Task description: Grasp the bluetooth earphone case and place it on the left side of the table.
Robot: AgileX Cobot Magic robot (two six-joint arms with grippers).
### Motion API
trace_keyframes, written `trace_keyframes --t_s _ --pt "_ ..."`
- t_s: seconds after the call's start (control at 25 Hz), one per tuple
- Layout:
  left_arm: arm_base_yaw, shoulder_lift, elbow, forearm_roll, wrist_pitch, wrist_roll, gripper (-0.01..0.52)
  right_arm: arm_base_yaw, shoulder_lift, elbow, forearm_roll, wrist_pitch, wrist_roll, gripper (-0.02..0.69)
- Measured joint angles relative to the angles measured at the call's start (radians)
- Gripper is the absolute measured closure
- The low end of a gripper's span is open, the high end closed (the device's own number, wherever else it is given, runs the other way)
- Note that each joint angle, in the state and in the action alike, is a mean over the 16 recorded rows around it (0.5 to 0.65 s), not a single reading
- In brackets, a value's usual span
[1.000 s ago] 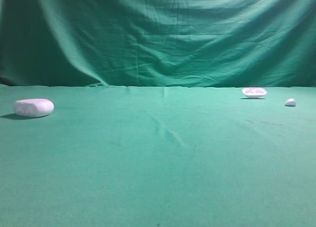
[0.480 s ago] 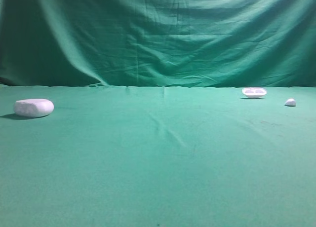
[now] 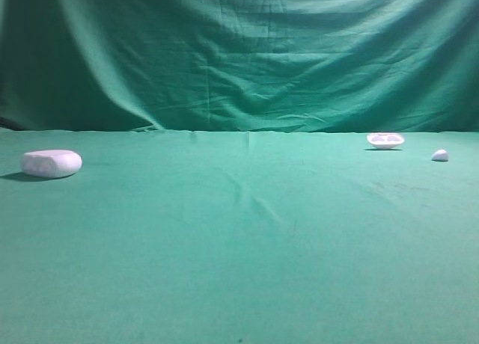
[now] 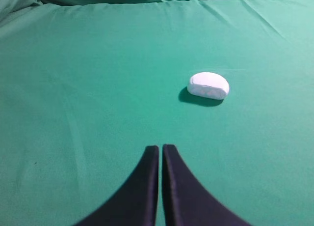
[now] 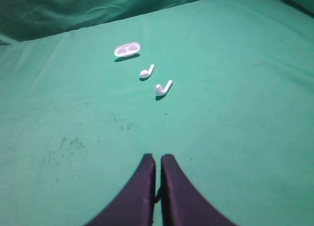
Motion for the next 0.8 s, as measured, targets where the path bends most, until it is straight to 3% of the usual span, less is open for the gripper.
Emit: trace_keyframes --t_s 0.8 --pt "0.000 0.000 0.000 0.000 0.000 0.000 0.514 0.000 0.000 0.000 0.000 0.000 0.000 0.665"
